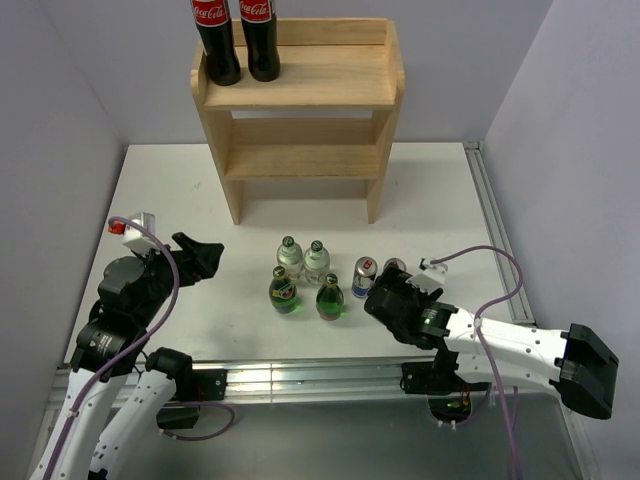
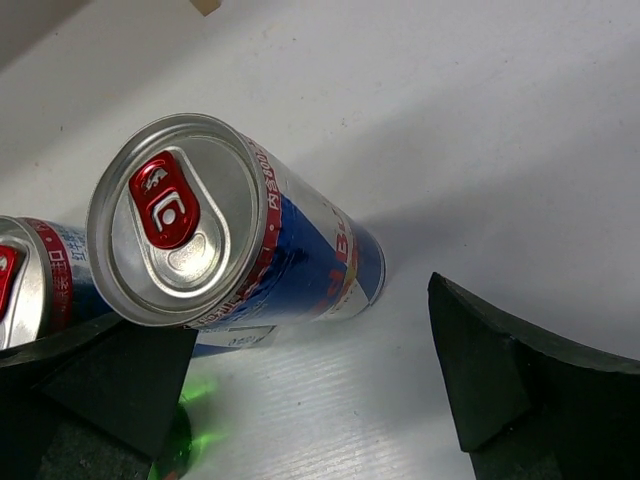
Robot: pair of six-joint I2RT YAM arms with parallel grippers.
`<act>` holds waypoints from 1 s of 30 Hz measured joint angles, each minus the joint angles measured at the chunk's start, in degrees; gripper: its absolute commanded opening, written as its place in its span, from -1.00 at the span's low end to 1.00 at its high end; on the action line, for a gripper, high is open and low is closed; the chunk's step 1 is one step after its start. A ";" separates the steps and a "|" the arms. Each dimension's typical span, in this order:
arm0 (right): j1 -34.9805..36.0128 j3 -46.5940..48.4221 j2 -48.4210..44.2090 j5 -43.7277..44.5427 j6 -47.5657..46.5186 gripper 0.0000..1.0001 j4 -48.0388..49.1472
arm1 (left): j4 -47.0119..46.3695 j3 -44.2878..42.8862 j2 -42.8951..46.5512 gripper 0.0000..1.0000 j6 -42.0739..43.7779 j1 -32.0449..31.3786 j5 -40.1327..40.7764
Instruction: Place and organize the beverage onto the shelf
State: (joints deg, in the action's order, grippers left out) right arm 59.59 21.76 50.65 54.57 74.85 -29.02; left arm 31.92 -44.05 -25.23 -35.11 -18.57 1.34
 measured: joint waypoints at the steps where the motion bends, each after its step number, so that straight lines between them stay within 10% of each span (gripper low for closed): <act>1: -0.28 0.09 0.20 0.00 -0.02 1.00 0.20 | -0.02 0.00 0.04 0.74 0.00 0.00 0.00; 30: -4.92 5.31 23.30 6.25 -1.22 0.94 9.70 | -0.02 0.00 0.39 0.74 0.02 0.00 -0.50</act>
State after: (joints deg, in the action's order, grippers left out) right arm 54.68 27.07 73.95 60.82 73.63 -19.31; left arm 31.90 -44.05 -24.84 -35.09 -18.57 0.84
